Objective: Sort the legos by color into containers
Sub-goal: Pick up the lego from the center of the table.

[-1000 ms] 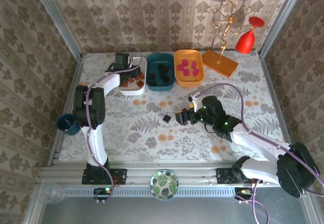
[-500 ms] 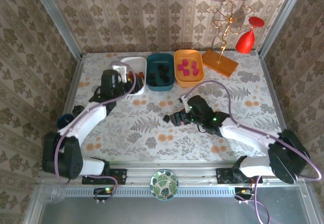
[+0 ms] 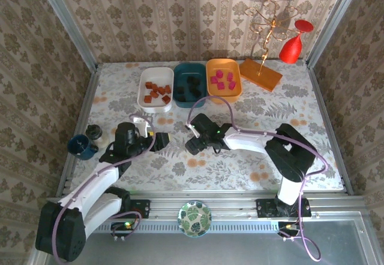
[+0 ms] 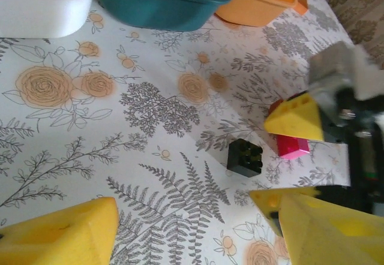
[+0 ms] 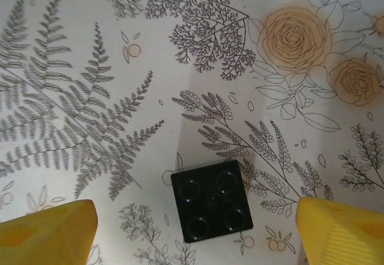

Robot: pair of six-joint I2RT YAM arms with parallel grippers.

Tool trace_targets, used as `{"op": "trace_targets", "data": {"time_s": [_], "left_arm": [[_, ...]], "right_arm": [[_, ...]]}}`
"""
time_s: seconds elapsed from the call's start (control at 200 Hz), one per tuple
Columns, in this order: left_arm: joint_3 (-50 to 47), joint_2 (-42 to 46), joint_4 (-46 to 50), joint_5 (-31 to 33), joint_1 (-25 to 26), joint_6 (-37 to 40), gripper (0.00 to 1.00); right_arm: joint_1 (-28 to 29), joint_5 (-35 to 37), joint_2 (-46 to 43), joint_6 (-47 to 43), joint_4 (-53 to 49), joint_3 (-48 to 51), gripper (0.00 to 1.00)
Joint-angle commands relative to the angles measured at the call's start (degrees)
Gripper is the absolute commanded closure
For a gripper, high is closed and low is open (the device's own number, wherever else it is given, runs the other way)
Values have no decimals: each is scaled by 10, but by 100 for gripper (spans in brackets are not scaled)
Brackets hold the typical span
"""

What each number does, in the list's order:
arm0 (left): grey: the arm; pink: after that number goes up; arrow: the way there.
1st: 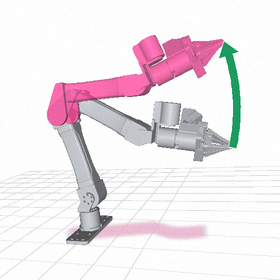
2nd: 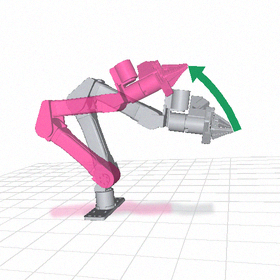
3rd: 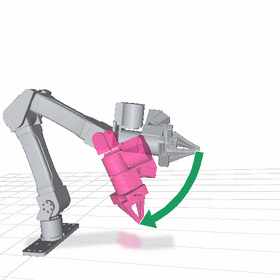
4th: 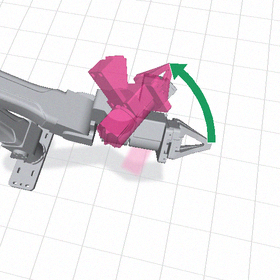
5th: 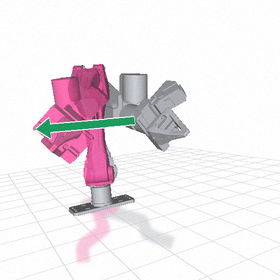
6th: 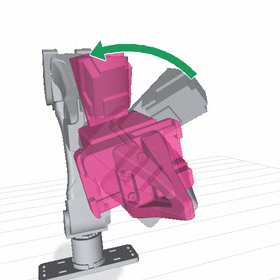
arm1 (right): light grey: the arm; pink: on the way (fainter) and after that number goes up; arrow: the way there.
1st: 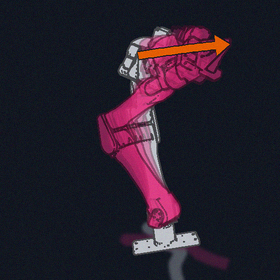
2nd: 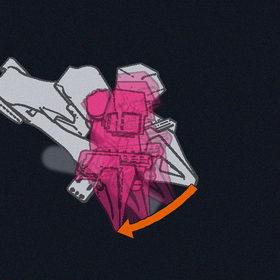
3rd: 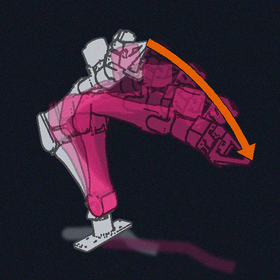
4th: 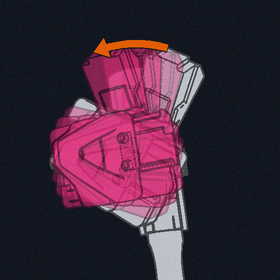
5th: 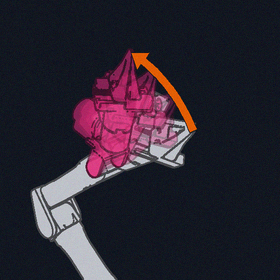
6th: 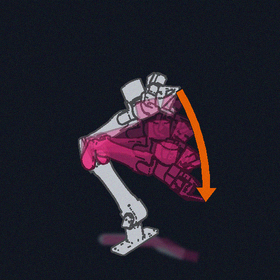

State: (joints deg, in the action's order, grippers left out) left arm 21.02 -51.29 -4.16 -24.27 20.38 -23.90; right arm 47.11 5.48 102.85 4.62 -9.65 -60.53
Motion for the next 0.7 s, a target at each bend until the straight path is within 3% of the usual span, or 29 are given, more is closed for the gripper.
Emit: {"op": "trace_targets", "data": {"time_s": [0.0, 0.385, 0.695], "left_arm": [[-18, 17, 0, -25, 6, -19, 27], [-16, 26, 8, 1, 12, -20, 27], [-12, 13, -8, 3, 16, -29, 28]], "right_arm": [[-7, 12, 28, -23, -31, -31, 16], [-22, -19, 76, -23, -43, -56, 44], [-22, -18, 24, -20, -26, -33, 59]]}}
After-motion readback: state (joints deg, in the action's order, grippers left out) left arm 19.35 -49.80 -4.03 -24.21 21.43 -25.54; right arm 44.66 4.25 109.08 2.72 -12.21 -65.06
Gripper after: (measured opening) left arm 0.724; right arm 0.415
